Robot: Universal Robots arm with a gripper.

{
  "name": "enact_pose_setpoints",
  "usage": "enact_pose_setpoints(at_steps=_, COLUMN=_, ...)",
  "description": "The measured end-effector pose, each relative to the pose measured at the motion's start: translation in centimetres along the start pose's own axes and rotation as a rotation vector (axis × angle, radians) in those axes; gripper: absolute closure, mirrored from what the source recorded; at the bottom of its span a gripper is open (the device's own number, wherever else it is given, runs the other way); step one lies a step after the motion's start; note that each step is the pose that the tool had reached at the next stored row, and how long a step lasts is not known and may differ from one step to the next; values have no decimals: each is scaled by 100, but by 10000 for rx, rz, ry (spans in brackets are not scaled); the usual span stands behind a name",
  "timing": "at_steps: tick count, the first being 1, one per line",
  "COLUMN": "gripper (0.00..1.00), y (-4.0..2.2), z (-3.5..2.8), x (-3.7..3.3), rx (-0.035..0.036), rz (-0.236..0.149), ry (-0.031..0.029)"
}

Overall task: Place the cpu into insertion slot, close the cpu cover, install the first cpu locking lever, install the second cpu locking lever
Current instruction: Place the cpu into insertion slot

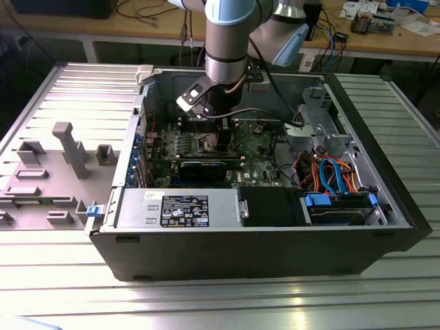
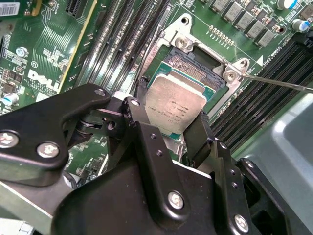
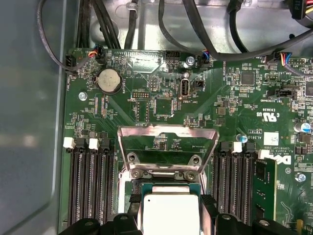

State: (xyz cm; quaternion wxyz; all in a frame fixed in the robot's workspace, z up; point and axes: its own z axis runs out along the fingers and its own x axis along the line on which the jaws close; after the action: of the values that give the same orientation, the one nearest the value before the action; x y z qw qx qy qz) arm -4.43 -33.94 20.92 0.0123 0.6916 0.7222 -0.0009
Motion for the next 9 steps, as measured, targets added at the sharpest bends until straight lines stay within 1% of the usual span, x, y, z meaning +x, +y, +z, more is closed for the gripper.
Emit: enact_pose_setpoints(at_steps=9, gripper=45, y=-4, z=13, x=3, rx=-1, rz=4, ry=0)
